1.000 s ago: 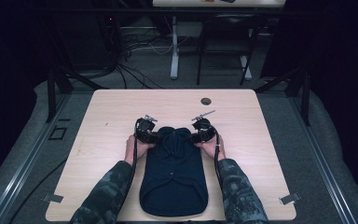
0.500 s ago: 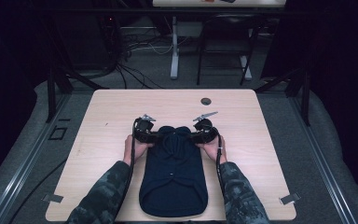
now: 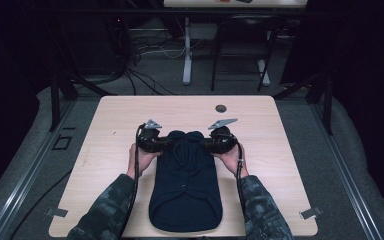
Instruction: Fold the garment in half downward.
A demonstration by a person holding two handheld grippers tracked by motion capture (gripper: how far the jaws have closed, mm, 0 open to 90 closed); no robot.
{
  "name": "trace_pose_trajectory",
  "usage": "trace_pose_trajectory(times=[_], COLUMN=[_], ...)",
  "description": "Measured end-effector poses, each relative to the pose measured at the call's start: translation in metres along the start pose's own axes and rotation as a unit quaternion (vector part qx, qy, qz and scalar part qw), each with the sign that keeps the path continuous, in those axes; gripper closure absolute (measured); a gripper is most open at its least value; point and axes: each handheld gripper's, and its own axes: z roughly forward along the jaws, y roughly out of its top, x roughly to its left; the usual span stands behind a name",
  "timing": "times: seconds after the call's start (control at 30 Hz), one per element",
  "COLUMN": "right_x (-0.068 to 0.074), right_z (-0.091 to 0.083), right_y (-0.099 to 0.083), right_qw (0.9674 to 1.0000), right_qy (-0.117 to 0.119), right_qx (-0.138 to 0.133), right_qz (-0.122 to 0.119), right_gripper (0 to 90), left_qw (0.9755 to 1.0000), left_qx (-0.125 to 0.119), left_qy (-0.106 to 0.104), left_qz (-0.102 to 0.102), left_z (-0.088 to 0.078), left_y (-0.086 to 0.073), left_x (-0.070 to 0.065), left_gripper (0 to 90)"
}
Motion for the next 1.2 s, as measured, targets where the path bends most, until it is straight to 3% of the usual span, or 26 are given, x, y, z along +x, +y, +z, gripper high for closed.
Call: trace_pose_trajectory(times=[0.27,0.37,0.47,0.57,0.7,0.87,1.2], right_x=[0.011,0.013,0.016,0.018,0.020,0.017,0.026], right_z=[-0.013,-0.018,-0.024,-0.028,-0.034,-0.042,-0.058], right_y=[0.006,0.006,0.004,0.001,0.000,-0.002,-0.003], right_qw=[0.9991,0.9984,0.9966,0.9954,0.9946,0.9941,0.9923], right_qy=[-0.019,-0.010,-0.019,-0.024,-0.018,0.004,-0.020], right_qx=[-0.026,-0.042,-0.057,-0.069,-0.085,-0.105,-0.118], right_qz=[-0.027,-0.036,-0.056,-0.061,-0.057,-0.029,-0.031], right_gripper=[73.1,73.1,73.3,73.5,73.6,73.1,72.8], left_qw=[0.9997,0.9995,0.9986,0.9980,0.9971,0.9945,0.9901], left_qx=[-0.021,-0.028,-0.035,-0.042,-0.057,-0.085,-0.111], left_qy=[0.001,-0.006,-0.040,-0.047,-0.036,-0.032,-0.019], left_qz=[0.015,0.012,0.004,0.010,0.035,0.052,0.084], left_z=[-0.015,-0.019,-0.024,-0.029,-0.037,-0.045,-0.053], left_y=[0.006,0.007,0.009,0.010,0.013,0.015,0.022], left_x=[-0.004,-0.004,0.000,-0.002,-0.008,-0.015,-0.026], left_gripper=[72.6,72.3,71.7,71.7,72.5,74.3,75.0])
